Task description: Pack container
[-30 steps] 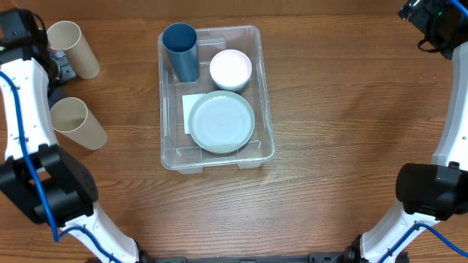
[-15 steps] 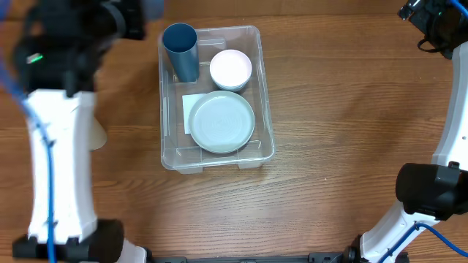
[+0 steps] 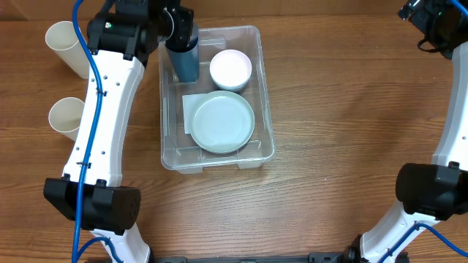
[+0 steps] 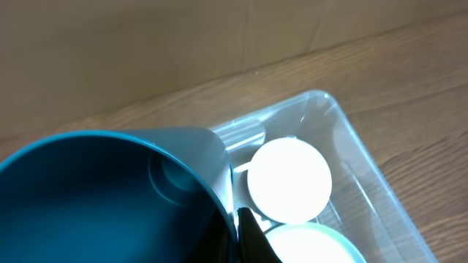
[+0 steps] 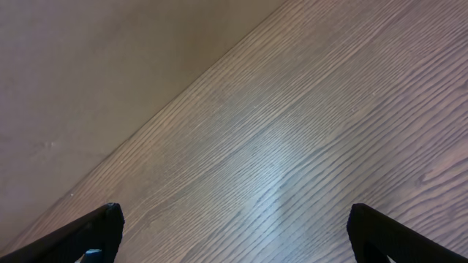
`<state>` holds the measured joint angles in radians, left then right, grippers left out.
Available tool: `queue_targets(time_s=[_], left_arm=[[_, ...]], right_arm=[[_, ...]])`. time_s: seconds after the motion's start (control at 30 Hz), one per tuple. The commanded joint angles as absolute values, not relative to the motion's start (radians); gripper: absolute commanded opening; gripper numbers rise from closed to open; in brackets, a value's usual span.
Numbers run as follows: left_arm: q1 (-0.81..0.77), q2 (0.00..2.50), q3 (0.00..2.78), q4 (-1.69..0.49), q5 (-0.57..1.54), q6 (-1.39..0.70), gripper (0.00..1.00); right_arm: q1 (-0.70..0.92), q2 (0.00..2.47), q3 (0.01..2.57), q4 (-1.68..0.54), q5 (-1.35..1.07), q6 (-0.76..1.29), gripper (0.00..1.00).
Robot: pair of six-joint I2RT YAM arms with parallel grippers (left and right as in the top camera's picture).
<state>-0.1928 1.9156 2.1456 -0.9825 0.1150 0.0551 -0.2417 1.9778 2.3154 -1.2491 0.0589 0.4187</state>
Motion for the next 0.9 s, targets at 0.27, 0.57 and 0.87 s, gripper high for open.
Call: queue_targets(time_s=[0.27, 0.57, 0.87], left_arm=[[-0.189, 1.908, 2.147, -0.953, -0.009, 0.072, 0.77], [-0.165, 1.874, 2.201, -1.106, -0.160, -0.033, 0.88], [0.101, 1.839, 2.062, -1.547, -0.200, -0.243, 0.91]], right_arm=[[-0.241, 1.979, 2.322, -1.243, 0.066, 0.423, 1.00], [-0.241, 1.979, 2.322, -1.243, 0.066, 0.423, 1.00], [-0.241, 1.979, 2.322, -1.243, 0.066, 0.423, 1.00]])
